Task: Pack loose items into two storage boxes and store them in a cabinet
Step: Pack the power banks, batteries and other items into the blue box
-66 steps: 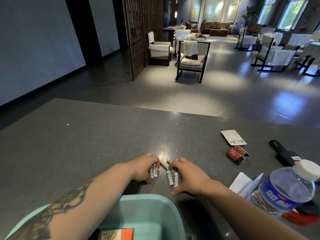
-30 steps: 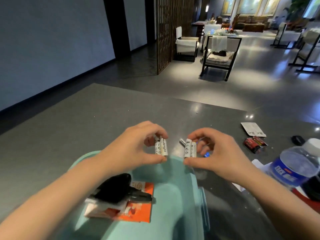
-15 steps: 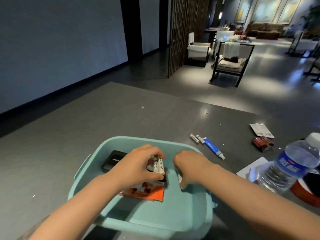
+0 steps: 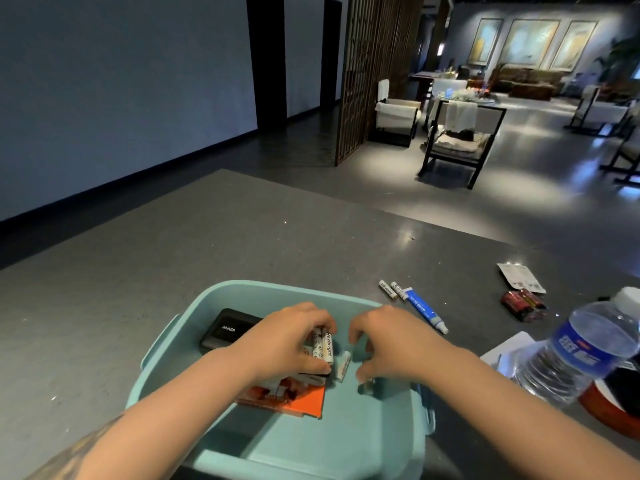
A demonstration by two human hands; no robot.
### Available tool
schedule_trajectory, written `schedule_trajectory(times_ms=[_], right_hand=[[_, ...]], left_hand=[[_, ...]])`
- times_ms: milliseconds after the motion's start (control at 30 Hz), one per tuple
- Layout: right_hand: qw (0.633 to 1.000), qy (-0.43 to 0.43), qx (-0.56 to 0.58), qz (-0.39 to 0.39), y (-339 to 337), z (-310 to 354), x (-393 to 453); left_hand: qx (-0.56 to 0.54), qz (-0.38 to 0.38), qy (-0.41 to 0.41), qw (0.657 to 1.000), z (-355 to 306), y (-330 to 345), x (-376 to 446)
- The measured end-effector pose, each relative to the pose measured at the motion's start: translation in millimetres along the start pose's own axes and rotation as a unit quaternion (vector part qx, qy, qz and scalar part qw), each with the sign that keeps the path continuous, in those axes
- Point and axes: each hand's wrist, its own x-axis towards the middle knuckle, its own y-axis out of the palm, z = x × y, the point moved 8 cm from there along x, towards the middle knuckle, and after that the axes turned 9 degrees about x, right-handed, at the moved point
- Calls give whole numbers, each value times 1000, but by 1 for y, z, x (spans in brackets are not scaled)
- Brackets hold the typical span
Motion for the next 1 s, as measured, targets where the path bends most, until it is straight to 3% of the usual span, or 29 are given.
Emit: schedule_trajectory(times_ms=[200,433,600,700,867,1000], right_hand=[[961,9,166,-222,-54,-26,-37],[939,13,198,-282,-55,-47,-54],[863,92,325,-375,-66,-85,-61],[839,148,356,-383,-69,-120,-59],[843,201,359,-346,-54,-158,-48],[870,218,329,-294,-32,-175,-26]], left_hand=[[75,69,41,994,-30,21,32],[108,93,59,988,-28,60,46],[102,69,56,991,-31,49,42],[106,-2,54,993,-38,12,31],[-19,-178,9,984,-32,-64,37],[-7,-170,-33,985,-19,-70,85]])
